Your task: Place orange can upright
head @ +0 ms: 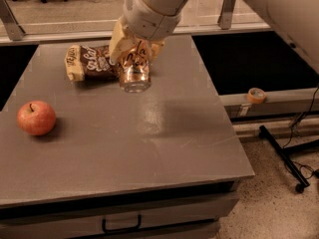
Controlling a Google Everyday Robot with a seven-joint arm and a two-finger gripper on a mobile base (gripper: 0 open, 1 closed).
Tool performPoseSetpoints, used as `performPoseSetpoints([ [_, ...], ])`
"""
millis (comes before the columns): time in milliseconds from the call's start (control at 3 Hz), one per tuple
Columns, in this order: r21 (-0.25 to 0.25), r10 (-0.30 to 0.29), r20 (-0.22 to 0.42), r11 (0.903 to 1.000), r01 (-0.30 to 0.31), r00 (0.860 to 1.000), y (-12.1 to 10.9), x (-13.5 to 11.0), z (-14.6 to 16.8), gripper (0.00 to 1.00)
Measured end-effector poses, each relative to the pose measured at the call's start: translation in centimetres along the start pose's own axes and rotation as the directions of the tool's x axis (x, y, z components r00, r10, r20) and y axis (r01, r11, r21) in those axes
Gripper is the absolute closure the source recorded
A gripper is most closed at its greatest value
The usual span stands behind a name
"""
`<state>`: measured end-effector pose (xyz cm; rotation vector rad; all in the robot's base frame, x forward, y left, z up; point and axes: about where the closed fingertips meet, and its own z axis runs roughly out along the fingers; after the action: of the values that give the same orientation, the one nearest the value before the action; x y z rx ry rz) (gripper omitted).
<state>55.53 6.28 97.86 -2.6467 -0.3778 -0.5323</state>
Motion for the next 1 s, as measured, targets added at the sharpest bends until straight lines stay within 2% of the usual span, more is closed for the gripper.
performPoseSetpoints([
  [333,0.076,-0.042,-0.099,0.9959,0.05,0.994,1.6,0.7,-3.0,1.0],
  [667,0.127,-0.036,-0.184,0.99,0.06,0.982,2.9,0.8,-4.8,1.0],
  [1000,0.128,-0.035,-0.202,0.9899,0.061,0.979,3.1,0.9,-5.4,1.0],
])
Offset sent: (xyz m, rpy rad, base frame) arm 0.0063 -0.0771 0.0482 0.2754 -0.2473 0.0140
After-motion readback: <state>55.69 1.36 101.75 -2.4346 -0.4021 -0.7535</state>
